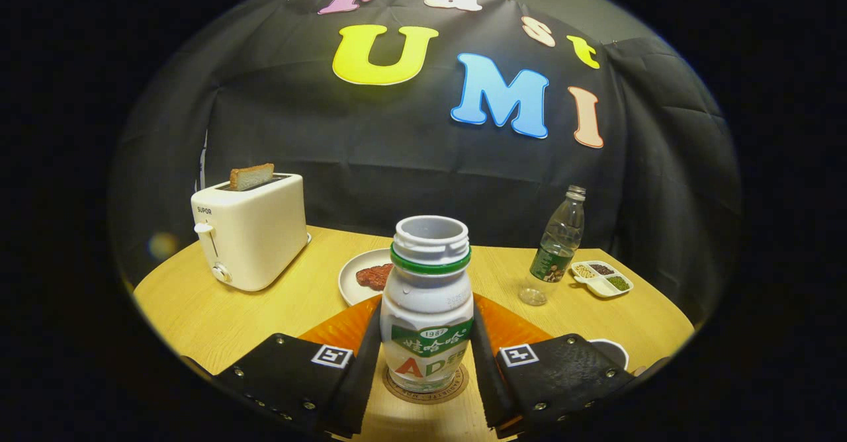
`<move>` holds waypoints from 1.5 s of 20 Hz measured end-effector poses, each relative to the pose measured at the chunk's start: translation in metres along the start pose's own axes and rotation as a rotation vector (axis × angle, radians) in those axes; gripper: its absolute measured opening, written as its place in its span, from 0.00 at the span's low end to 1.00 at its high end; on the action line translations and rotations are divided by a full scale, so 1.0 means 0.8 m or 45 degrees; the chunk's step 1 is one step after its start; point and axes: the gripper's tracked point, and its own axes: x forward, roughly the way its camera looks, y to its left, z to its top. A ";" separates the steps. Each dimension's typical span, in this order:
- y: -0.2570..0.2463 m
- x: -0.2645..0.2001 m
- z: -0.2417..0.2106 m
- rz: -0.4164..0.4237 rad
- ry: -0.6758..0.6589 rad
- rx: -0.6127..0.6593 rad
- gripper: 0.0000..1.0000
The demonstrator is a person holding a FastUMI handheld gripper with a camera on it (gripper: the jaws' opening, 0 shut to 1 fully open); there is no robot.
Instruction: Take the bottle from table, then pour the juice into the cup, finally place the bottle on the coaster
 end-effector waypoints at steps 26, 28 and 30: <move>-0.079 -0.155 0.325 -0.055 -0.402 0.111 0.97; -0.071 -0.175 0.365 -0.012 -0.402 0.097 0.99; -0.060 -0.190 0.392 0.022 -0.410 0.065 0.99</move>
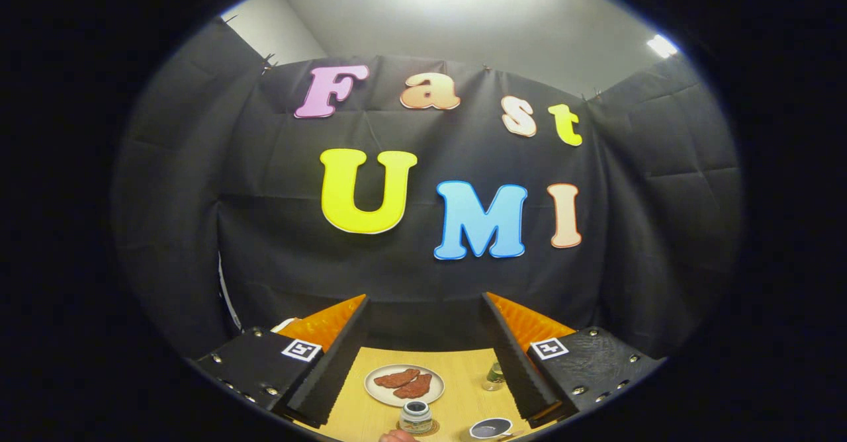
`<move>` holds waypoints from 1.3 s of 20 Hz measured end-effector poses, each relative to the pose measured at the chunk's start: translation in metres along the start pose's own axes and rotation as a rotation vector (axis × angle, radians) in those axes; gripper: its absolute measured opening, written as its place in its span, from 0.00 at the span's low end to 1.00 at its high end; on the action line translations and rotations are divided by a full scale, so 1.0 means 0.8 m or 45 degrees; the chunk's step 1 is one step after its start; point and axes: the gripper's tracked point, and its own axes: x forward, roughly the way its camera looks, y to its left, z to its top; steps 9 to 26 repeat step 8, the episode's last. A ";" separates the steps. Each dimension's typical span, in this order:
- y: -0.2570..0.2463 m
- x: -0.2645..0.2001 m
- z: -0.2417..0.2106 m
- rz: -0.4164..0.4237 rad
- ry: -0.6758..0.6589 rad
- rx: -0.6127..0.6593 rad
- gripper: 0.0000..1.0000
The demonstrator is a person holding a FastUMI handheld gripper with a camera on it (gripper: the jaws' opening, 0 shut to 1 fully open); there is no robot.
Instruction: Take the bottle from table, then pour the juice into the cup, finally place the bottle on the coaster
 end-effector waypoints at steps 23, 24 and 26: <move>0.000 -0.041 0.022 0.048 -0.021 0.054 0.98; 0.000 -0.041 0.022 0.048 -0.021 0.054 0.98; 0.000 -0.041 0.022 0.048 -0.021 0.054 0.98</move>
